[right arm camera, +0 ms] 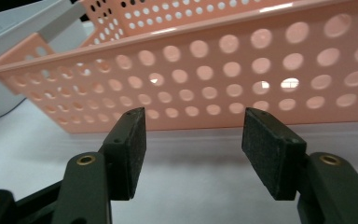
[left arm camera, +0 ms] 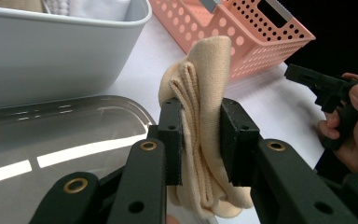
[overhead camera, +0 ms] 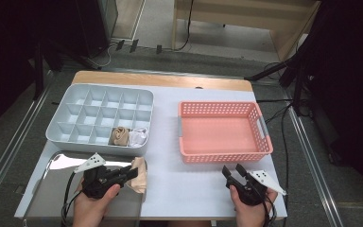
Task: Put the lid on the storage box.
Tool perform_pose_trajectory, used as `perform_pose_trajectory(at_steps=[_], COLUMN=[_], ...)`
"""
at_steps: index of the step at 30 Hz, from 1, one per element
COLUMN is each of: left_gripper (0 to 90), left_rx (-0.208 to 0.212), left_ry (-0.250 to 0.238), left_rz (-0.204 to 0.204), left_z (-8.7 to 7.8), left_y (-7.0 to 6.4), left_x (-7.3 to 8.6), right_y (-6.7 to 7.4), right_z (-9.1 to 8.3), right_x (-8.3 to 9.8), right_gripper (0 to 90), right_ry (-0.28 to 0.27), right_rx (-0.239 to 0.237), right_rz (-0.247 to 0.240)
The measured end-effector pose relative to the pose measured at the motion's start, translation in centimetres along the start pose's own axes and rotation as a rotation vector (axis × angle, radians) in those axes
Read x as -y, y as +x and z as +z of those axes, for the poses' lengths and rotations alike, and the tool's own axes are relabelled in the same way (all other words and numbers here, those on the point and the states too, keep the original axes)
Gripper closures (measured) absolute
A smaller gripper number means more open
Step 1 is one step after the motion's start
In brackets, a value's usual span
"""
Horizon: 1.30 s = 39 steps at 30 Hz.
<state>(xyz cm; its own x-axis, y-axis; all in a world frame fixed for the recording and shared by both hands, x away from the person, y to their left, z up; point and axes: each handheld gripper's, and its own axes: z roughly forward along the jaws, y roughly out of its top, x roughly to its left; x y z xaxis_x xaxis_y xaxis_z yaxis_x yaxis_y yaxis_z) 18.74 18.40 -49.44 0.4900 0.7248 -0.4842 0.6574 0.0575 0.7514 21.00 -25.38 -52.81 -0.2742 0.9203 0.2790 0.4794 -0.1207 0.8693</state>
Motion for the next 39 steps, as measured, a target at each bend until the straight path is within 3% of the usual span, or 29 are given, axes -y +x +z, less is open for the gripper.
perform_pose_trajectory(at_steps=[11, 18, 25, 28, 33, 39], left_gripper=[73.1, 73.1, 73.1, 73.2, 73.2, 73.2], left_rx=[-0.017, -0.020, -0.026, -0.027, -0.033, -0.033], left_ry=[-0.014, -0.027, -0.034, -0.038, -0.057, -0.064], left_rz=[-0.017, -0.021, -0.018, -0.026, -0.029, -0.039], left_z=[-0.9, -1.4, -1.9, -2.2, -2.8, -3.2], left_y=[0.8, 1.0, 1.2, 1.5, 1.8, 2.2], left_x=[0.1, -0.2, -0.3, -0.5, -1.0, -1.4], right_y=[0.3, 1.6, 1.3, 1.4, 1.0, 1.1], right_z=[0.6, 0.8, 0.7, 0.7, 0.6, 0.6], right_x=[-0.2, 0.1, 0.1, 0.1, 0.1, 0.1], right_gripper=[38.0, 35.2, 26.2, 25.7, 25.7, 23.0], right_ry=[0.022, 0.036, 0.030, 0.032, 0.021, 0.021], right_rx=[0.013, 0.025, 0.022, 0.027, 0.018, 0.026], right_rz=[-0.022, -0.155, -0.132, -0.136, -0.092, -0.099])
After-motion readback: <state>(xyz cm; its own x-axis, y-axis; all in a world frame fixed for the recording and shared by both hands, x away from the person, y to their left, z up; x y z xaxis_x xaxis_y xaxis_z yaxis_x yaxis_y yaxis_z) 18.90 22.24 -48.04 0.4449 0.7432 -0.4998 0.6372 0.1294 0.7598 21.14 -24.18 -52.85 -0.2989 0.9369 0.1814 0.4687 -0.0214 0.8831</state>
